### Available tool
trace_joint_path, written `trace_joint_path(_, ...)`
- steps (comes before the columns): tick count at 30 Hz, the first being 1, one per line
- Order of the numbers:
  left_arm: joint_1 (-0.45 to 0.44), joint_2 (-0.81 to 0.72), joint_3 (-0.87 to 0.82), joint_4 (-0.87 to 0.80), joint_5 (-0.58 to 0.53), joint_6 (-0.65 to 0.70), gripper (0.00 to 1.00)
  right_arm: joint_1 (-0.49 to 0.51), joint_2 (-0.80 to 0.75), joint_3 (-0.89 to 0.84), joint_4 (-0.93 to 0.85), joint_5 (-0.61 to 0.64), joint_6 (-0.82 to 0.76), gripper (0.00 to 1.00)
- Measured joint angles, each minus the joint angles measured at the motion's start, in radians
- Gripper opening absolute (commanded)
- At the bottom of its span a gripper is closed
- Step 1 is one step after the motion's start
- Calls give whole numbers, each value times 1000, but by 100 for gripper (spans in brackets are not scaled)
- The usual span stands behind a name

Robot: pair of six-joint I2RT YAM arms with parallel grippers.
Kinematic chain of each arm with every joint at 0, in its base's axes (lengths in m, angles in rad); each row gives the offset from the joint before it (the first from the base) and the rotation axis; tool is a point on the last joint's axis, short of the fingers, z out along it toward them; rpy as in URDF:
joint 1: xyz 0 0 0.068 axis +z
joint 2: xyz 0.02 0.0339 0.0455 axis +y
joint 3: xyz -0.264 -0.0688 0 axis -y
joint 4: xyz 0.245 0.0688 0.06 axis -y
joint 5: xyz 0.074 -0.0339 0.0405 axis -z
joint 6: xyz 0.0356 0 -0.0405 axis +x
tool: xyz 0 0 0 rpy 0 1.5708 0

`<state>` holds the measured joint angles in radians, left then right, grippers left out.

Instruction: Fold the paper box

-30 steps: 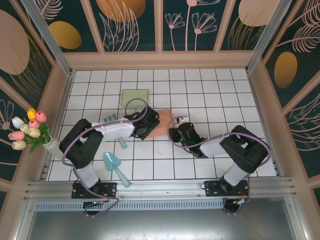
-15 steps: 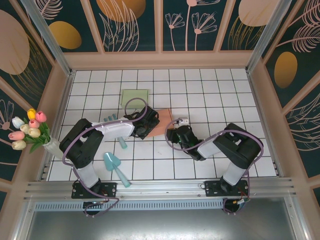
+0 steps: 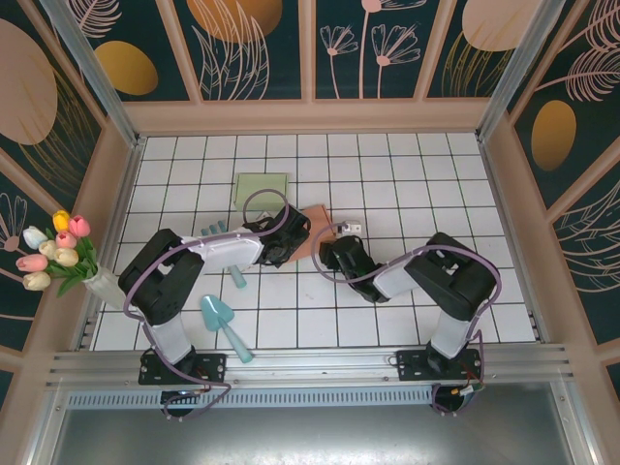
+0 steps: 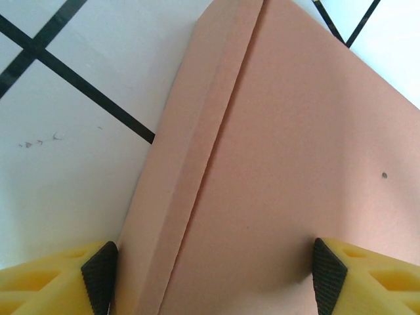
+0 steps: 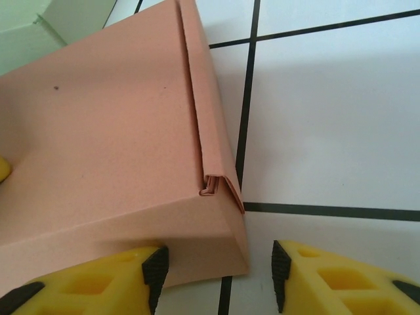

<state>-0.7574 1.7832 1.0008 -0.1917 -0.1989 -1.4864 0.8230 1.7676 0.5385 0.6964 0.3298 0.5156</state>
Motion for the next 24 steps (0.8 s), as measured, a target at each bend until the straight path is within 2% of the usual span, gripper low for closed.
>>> trace_joint_path(4,-3,0,0,0,-5,-4,77,-14,3,18,-24,-5,6,53)
trace_joint_path(12,-21,-22,0,-28,10,-6,78,-73,3,40,-42,-106,-1,48)
trace_joint_path(18,-68,-51,3,-95,70,53,79,-121,3,61,-70,-211,-5,42)
trace_joint_path(24,-74,-85,15,-192,55,119,80,-138,2,64,-73,-253,-5,38)
